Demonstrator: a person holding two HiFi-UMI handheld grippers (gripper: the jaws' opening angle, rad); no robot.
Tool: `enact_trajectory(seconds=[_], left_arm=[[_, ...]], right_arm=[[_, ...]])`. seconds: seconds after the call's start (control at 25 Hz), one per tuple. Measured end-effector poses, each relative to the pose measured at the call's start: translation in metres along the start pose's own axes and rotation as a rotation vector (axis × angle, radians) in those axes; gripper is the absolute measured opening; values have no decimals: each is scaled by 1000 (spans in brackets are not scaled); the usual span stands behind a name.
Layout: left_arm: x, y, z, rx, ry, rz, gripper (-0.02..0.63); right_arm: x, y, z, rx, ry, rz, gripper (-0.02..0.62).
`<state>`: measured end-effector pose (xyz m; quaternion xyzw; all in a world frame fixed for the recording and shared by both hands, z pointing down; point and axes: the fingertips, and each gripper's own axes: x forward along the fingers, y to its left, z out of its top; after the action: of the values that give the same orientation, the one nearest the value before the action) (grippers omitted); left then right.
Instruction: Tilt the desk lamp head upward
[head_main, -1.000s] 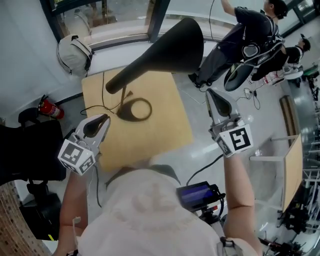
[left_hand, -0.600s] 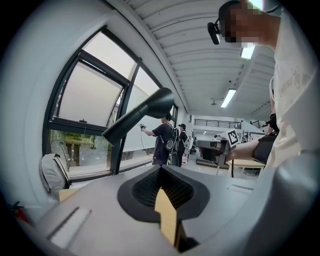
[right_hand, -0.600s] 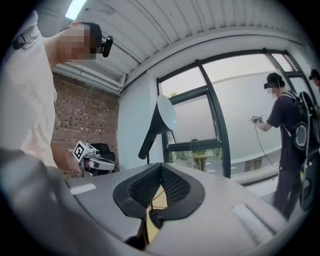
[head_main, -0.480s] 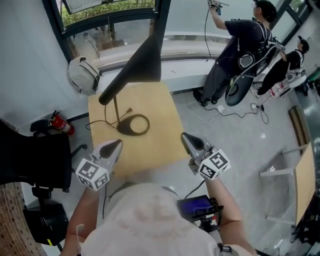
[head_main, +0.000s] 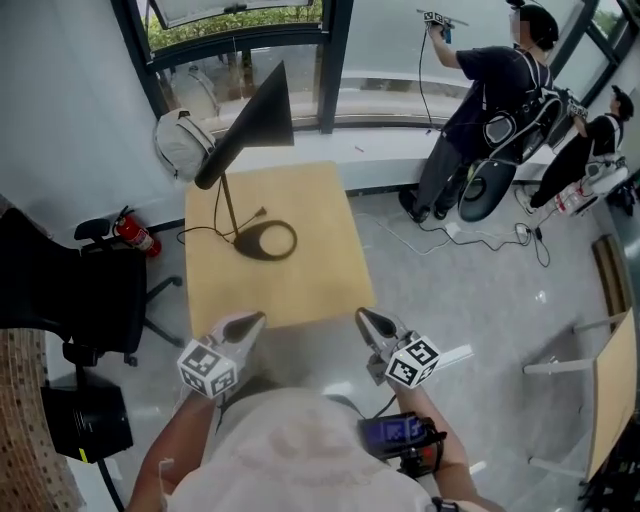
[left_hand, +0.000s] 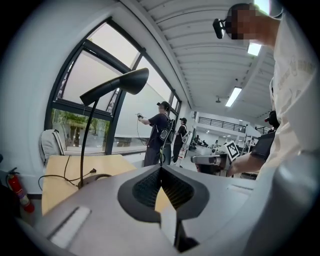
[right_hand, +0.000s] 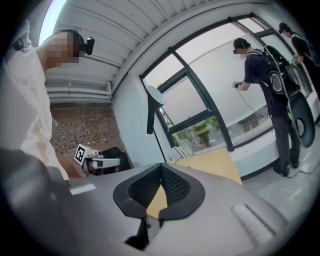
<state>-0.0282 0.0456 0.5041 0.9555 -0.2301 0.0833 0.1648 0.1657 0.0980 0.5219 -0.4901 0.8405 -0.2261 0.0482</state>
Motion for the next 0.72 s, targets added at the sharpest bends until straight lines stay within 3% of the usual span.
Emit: enact_trajectory(seconds=[0.16, 0.32, 0.72], left_arm=[[-17, -13, -27, -15, 41, 45, 2], [-32, -16, -41, -29, 57, 73, 2], [-58, -13, -37, 4, 30, 40, 2]], right_arm=[[2, 22, -36, 31, 28, 34, 14], [15, 60, -55, -20, 80, 99, 15], [30, 108, -48, -83, 37, 113, 14]])
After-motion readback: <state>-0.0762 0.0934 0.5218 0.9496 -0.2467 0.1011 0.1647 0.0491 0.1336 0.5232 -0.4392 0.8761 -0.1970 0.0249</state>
